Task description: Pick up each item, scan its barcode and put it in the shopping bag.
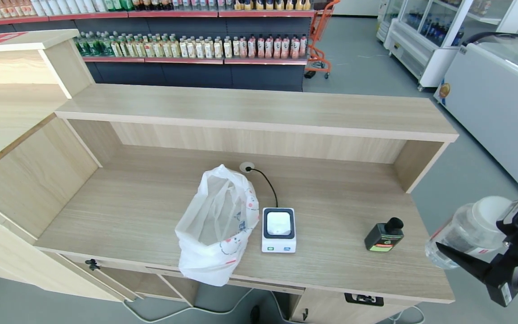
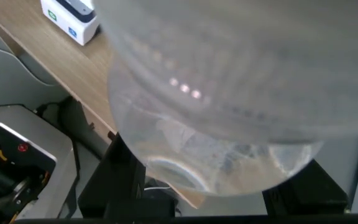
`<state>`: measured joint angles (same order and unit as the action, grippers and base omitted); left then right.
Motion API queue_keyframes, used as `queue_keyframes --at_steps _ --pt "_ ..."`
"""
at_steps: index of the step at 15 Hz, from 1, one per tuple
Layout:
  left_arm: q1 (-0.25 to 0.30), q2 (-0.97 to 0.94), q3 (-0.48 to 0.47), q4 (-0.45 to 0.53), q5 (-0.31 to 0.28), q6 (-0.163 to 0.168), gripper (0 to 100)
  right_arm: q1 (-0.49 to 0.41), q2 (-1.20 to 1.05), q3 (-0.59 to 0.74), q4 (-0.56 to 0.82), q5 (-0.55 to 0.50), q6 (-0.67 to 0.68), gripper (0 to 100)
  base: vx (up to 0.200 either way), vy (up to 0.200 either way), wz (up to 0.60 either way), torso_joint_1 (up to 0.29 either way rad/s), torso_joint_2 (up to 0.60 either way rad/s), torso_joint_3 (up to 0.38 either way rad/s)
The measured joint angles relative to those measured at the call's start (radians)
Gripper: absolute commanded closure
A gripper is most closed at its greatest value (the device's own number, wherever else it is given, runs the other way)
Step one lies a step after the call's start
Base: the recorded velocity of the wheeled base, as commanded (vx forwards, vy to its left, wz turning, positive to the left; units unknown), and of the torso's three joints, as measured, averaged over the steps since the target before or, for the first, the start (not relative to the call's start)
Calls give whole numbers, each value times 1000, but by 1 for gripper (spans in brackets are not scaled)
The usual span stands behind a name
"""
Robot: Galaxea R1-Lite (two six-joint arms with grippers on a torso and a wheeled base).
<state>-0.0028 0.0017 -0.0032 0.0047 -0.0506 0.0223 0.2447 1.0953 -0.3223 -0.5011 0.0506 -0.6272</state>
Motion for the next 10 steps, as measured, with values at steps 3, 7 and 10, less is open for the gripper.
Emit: queue_keyframes --at_steps 3,7,10 --pt "0 0 0 0 -1 1 100 0 40 -42 -3 2 0 100 0 200 0 -1 4 2" --pt "0 0 0 0 -1 2 100 0 155 -157 -15 9 -2 100 0 200 0 4 2 1" --pt "0 0 0 0 -2 2 100 0 286 -227 -128 19 -6 100 0 133 0 2 0 0"
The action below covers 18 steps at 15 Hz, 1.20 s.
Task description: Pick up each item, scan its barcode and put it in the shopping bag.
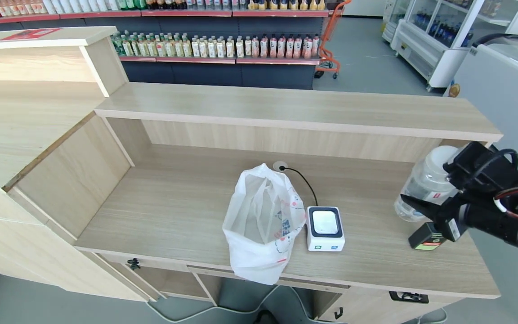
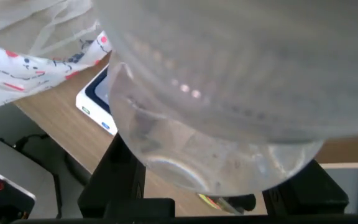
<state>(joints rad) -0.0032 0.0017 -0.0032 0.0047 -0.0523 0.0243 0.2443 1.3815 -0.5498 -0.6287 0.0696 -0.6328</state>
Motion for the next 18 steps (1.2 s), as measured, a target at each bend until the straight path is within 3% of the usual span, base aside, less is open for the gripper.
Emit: queue_keyframes --at_steps 3,9,16,18 --pt "-1 0 0 0 1 -3 100 -10 124 -29 -134 37 -14 100 0 0 0 0 0 0" --pt "-1 0 0 0 0 -3 100 -42 274 -42 -279 115 -31 100 0 0 0 0 0 0" --pt "0 0 0 0 1 -3 100 -83 471 -47 -536 407 -206 100 0 0 0 0 0 0" --pt "0 0 0 0 1 -3 100 -96 527 -46 -564 450 -242 100 0 0 0 0 0 0"
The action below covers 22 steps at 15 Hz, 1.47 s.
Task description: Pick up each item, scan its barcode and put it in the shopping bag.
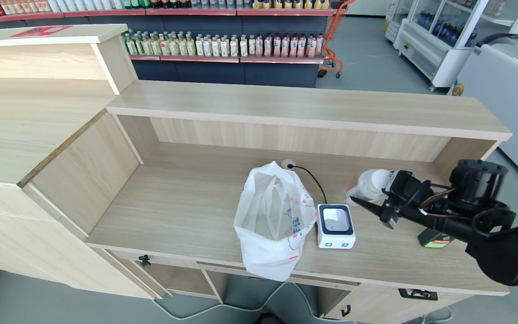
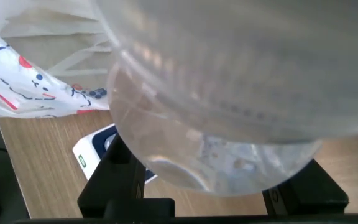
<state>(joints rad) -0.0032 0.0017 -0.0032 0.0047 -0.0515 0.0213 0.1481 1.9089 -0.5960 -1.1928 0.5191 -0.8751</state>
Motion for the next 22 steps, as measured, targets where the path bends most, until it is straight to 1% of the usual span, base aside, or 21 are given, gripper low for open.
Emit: queue_keyframes --at_steps 2,3,5,11,14,22 --pt "0 0 0 0 0 0 100 -14 49 -3 -24 50 -30 100 0 0 0 0 0 0" --pt "0 0 0 0 0 0 100 -18 75 -8 -23 92 -56 100 0 0 0 0 0 0" --pt "0 0 0 0 0 0 100 -29 121 -41 -23 121 -82 100 0 0 0 0 0 0" --pt "0 0 0 0 0 0 100 -32 205 -88 -25 130 -128 100 0 0 0 0 0 0" --pt "0 0 0 0 0 0 100 -30 243 -132 -26 132 -154 100 0 0 0 0 0 0" --pt "0 0 0 0 0 0 100 -13 301 -185 -24 133 -231 100 0 0 0 0 0 0"
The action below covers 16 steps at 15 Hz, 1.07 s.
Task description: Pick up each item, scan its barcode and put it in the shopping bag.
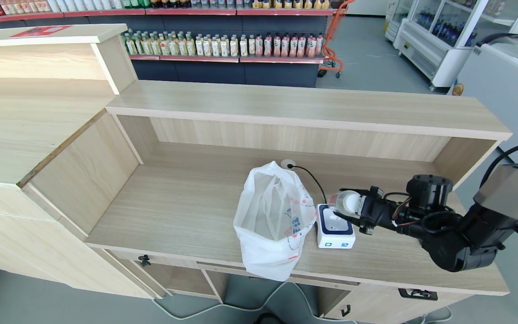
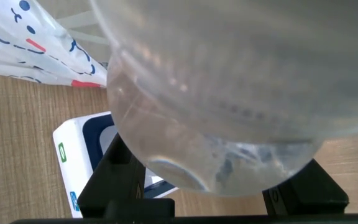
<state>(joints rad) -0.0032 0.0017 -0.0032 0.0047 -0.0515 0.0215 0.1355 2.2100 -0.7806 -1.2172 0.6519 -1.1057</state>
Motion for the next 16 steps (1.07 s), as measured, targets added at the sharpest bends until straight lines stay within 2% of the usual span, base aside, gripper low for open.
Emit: queue_keyframes --at_steps 16 --pt "0 0 0 0 0 0 100 4 37 -14 3 1 -46 100 0 0 0 0 0 0"
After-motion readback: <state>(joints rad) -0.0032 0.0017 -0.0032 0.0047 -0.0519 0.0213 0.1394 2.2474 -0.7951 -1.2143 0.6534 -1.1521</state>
